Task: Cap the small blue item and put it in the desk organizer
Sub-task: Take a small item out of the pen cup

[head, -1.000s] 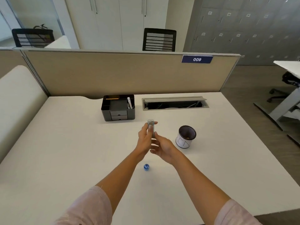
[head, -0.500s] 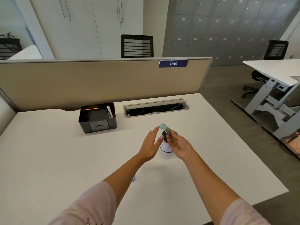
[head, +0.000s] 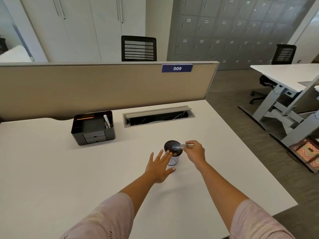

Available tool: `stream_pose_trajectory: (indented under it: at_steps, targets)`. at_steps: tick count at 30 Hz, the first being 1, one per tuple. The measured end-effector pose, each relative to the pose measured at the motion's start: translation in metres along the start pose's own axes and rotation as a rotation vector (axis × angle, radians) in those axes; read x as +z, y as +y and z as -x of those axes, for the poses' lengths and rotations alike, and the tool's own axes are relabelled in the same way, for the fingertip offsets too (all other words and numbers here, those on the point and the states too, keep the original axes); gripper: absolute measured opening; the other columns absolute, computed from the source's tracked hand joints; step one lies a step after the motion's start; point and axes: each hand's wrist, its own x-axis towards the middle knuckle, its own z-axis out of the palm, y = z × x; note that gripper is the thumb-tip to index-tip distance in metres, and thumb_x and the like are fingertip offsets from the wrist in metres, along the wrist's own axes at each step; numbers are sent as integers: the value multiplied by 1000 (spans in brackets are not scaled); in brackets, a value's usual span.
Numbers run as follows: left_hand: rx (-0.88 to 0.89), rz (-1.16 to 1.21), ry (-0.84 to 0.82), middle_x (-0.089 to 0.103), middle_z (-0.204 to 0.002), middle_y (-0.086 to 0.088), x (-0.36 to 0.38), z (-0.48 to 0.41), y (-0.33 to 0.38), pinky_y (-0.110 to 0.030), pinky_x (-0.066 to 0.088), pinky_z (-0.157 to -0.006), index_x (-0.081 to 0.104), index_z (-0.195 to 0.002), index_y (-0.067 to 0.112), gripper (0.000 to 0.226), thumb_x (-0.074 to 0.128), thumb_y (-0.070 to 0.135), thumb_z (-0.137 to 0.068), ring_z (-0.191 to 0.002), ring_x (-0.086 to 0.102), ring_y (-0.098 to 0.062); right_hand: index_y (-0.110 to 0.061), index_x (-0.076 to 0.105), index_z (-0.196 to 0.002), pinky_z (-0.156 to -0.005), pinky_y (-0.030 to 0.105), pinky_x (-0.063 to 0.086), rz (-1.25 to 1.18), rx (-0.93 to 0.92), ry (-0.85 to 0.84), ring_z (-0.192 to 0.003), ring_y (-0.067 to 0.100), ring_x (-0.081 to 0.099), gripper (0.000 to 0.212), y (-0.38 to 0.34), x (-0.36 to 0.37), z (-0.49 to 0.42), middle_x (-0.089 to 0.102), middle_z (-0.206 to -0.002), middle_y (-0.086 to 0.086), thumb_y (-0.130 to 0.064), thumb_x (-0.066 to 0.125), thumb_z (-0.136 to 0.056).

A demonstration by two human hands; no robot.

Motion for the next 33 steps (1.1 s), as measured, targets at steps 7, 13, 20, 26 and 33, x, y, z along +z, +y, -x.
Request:
stream_pose_trajectory:
  at_steps: [7,13,20,26,33]
  targets:
    - [-21,-58,-19,-9,-164,4,-1,-3,1,-56,-8,-119,-6,-154,26,71,13,62,-96,-150,-14,-22,-10,65,-108,-73,27,51,209,-216,-87,-92,24,67,22,0,-3,-3,69,-109,14,0,65,-89]
    - [-26,-71,-32,-9,-164,5,-5,-3,0,-57,-7,-119,-6,-154,27,70,15,61,-97,-150,-14,-22,-16,64,-107,-76,38,57,392,-253,-126,-90,28,68,20,3,-5,-5,70,-109,10,-4,64,-90]
    - [-32,-74,-33,-11,-164,5,-3,-4,2,-56,-8,-119,-8,-154,27,71,16,61,-97,-150,-14,-21,-28,60,-108,-66,30,45,595,-321,-83,-88,23,64,18,4,-7,-3,72,-108,-4,-21,64,-91]
    - [-9,-32,-18,-12,-164,3,-1,-4,0,-56,-6,-120,-8,-154,25,72,19,61,-97,-150,-13,-21,-28,60,-108,-64,29,43,567,-288,-50,-79,20,61,19,7,-6,-1,72,-106,-6,-22,65,-91]
    - [-46,257,61,-9,-164,5,6,14,-28,-53,1,-121,-3,-154,29,75,33,60,-96,-151,-8,-19,-29,62,-107,-58,26,38,300,-265,9,-81,16,58,18,3,1,8,72,-108,-7,-27,68,-90]
